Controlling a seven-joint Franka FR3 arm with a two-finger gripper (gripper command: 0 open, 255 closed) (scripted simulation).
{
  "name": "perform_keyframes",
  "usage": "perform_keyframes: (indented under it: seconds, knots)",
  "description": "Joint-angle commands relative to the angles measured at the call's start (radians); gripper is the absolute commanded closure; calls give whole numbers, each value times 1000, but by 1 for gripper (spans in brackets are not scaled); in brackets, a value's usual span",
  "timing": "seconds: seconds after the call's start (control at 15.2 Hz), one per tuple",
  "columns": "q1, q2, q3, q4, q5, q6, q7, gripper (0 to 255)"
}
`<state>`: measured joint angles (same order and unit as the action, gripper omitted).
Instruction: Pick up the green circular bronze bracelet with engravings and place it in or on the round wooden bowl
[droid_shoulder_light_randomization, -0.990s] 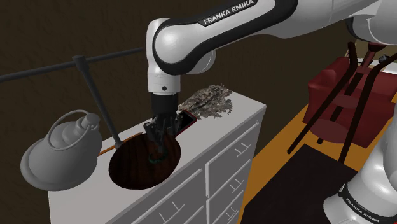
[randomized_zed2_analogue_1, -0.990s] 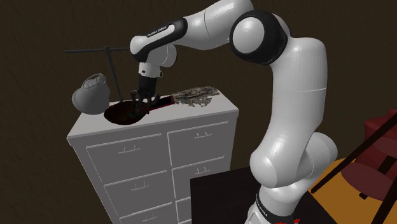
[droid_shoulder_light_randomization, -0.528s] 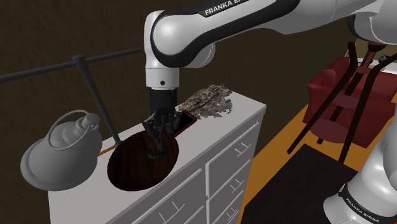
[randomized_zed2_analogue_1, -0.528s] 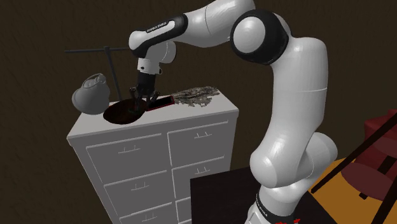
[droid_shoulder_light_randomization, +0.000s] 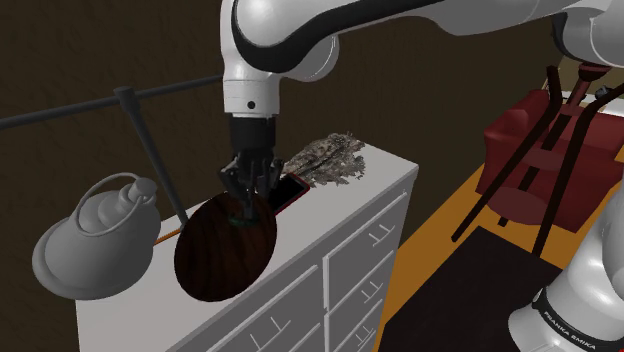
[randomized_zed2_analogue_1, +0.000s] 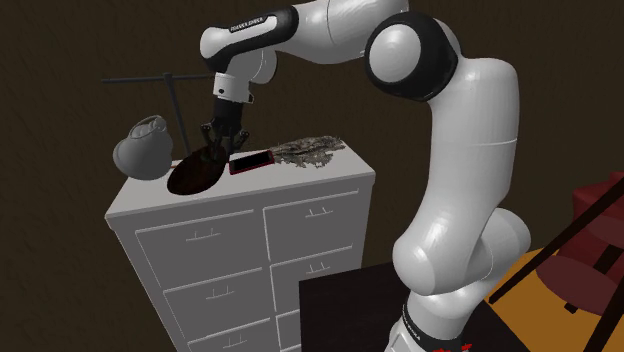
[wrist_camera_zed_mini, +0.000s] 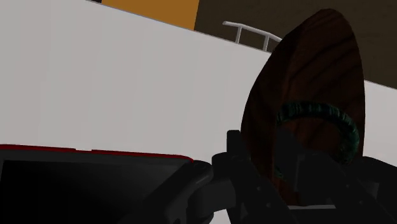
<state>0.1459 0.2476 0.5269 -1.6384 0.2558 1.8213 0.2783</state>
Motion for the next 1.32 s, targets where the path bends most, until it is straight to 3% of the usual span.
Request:
perform_keyframes:
  seconds: [0.0,0.59,0.79,1.25]
  knots:
    - [0,-2,0,25,-2,-27,9,255]
    - [3,-1,3,141,-7,-136,44,255]
    - [62,83,16,265,-52,-164,117,255]
    - [54,73,13,159,-44,-72,87,255]
